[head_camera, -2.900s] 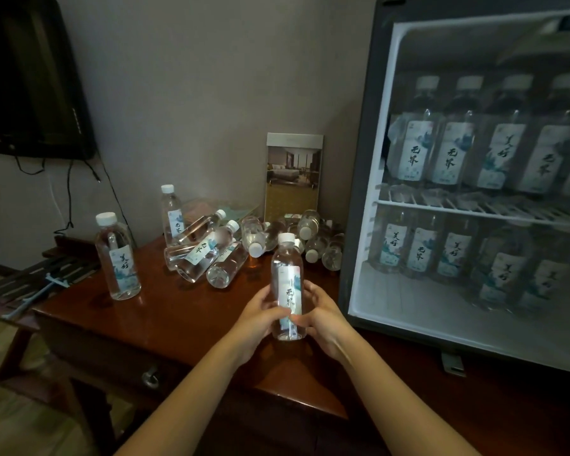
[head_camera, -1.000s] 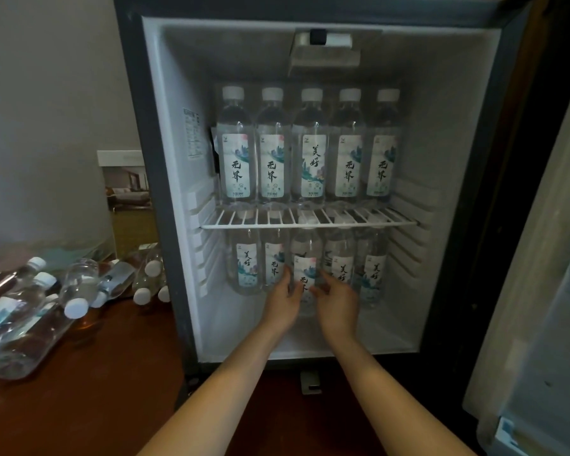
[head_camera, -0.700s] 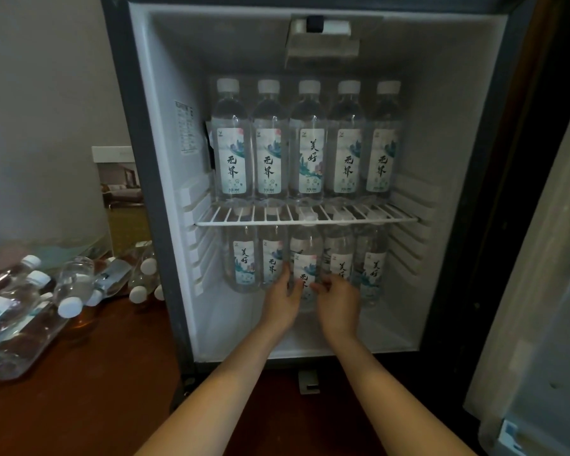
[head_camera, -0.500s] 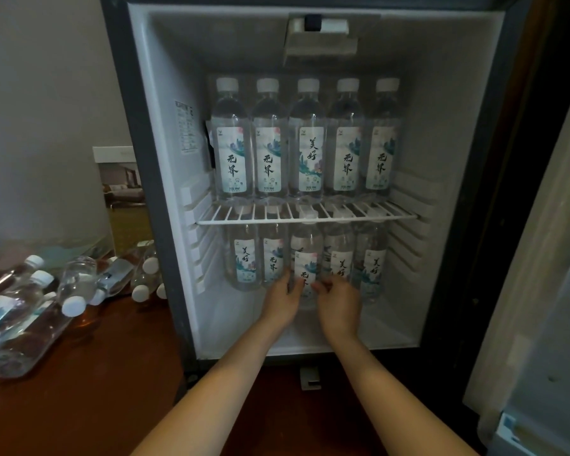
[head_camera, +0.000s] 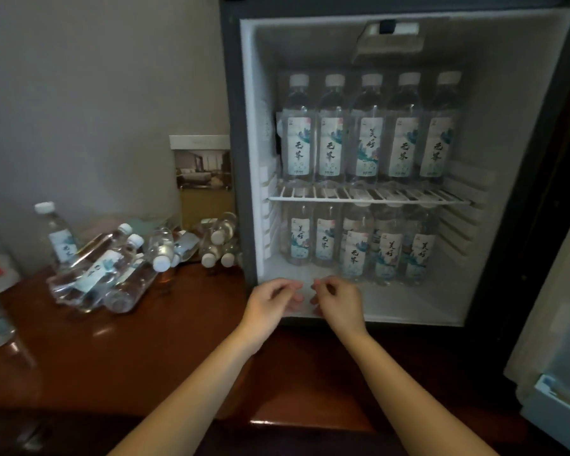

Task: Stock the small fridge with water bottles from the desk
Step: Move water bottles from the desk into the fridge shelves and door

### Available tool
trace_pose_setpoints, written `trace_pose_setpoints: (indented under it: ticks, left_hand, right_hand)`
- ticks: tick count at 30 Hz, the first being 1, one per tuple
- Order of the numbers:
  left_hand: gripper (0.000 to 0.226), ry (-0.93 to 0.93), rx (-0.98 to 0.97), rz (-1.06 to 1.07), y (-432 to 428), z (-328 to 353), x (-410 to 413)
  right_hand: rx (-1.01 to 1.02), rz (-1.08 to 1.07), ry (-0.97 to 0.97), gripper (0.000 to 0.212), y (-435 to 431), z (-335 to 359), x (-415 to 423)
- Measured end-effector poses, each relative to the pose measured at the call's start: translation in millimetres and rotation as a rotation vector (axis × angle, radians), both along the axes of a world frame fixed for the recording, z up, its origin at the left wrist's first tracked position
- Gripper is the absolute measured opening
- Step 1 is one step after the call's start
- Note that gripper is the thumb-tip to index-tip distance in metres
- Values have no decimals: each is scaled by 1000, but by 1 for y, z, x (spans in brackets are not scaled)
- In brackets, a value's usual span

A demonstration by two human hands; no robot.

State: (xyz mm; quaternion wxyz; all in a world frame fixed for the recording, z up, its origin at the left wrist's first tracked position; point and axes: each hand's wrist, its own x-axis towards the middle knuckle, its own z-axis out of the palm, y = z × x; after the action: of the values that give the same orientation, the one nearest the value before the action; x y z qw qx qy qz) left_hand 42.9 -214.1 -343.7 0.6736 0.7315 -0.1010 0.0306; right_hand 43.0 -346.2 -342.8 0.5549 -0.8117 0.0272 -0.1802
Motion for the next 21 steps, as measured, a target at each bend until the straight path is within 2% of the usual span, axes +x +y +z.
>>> trace_pose_setpoints:
  ticks: [4,12,17,21]
  left_hand:
    - [21,53,0,143,61,-6,-17]
    - [24,68,-65,417,160,-8,-21]
    - [19,62,-29,483,195,-7,4]
    - [22,52,79,517,212,-12,41]
  right_hand:
    - [-8,118,42,30,49,-2,-7]
    - [-89,320,9,29,144,-3,3]
    - [-171,351,104,12,185,-2,44]
    - [-250,401,197,32,214,-4,82]
